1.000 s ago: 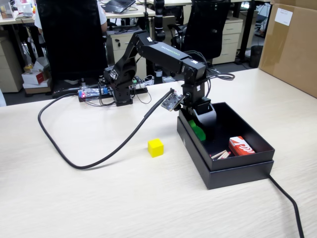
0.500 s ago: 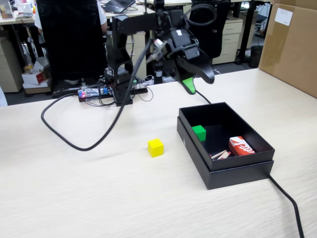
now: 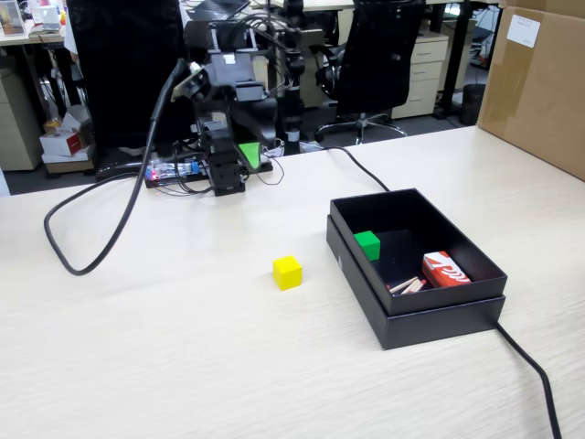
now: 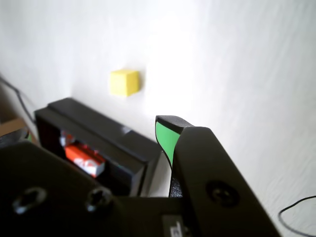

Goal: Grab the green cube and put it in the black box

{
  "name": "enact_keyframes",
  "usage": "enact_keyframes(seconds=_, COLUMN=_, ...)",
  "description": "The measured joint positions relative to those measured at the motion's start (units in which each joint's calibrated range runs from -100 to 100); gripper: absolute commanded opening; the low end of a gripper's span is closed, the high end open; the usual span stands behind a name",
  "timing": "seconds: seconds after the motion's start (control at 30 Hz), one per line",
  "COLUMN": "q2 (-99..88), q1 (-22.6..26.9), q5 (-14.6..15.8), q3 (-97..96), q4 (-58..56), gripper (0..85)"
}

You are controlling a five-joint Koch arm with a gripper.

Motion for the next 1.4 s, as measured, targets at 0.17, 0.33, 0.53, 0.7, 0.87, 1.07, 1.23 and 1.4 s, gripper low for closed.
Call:
enact_keyframes(seconds=0.17, q2=-11.52, q1=-0.78, q5=0.0, q3=-16.34, q4=2.56, gripper=52.3)
enact_keyframes(seconds=0.33, q2=-12.69, q1=-1.9, q5=0.0, q3=-24.46, q4=6.43, gripper=52.4)
enact_keyframes(seconds=0.53, q2=-12.82, q1=-2.44, q5=-0.59, q3=-36.79, q4=16.65, gripper=52.5)
enact_keyframes(seconds=0.7, q2=-13.07, q1=-2.74, q5=-1.37, q3=-46.28, q4=23.07, gripper=52.5)
enact_keyframes(seconds=0.87, q2=-13.85, q1=-2.88, q5=-1.95, q3=-51.76, q4=31.75, gripper=52.4)
enact_keyframes(seconds=1.07, q2=-13.98, q1=-2.59, q5=-2.34, q3=-57.51, q4=39.57, gripper=50.7)
enact_keyframes(seconds=1.23, q2=-14.11, q1=-2.49, q5=-2.34, q3=-57.42, q4=39.57, gripper=50.1)
enact_keyframes(seconds=1.4, q2=-13.98, q1=-2.49, q5=-2.3, q3=-57.42, q4=39.57, gripper=50.1)
